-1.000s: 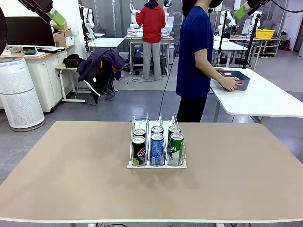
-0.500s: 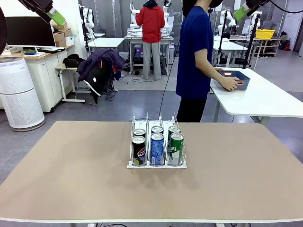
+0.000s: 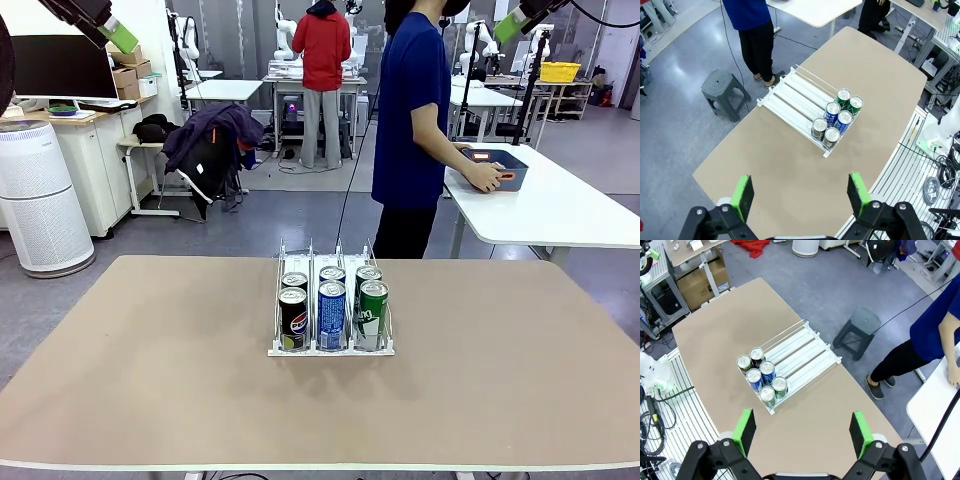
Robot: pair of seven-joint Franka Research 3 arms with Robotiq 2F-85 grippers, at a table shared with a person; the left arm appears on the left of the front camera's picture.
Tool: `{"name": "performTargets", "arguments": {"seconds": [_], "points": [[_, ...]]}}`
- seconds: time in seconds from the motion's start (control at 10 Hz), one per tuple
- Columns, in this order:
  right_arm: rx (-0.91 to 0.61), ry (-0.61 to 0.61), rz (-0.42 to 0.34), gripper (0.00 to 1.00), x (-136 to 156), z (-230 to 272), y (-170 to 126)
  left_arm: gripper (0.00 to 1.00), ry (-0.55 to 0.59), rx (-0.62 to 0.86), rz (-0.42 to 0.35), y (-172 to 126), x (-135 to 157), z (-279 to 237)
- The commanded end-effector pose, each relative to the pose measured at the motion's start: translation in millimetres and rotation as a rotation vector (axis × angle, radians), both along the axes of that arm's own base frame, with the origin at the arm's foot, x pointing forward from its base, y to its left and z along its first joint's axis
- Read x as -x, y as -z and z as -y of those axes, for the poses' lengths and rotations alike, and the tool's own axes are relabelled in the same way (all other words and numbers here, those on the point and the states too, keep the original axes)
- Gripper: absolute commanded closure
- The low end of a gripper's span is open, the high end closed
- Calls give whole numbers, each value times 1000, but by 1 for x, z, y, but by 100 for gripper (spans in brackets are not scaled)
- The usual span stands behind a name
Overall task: Fill the beverage cans into the dispenser.
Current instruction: Pick up the Ionic drink handed by the human.
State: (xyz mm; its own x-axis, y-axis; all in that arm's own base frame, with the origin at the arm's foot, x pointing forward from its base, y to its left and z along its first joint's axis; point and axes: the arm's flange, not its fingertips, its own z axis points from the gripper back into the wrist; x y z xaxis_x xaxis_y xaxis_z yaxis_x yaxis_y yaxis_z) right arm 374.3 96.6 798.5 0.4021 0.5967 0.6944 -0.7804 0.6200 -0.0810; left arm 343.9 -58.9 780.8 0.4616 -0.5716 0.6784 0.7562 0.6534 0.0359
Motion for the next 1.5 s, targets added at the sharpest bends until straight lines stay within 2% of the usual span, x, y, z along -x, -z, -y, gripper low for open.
{"name": "performTargets", "arguments": {"seconds": [0.0, 0.2, 0.5, 1.4], "points": [[0, 0, 0, 0, 0, 0, 0, 0, 6, -7, 13, 1, -2, -1], [-28, -5, -34, 0, 5, 1, 1, 0, 6, -7, 13, 1, -2, -1], [-3, -3, -7, 0, 1, 1, 0, 0, 0, 0, 0, 0, 0, 0], [-3, -3, -7, 0, 1, 1, 0, 0, 0, 0, 0, 0, 0, 0]]}}
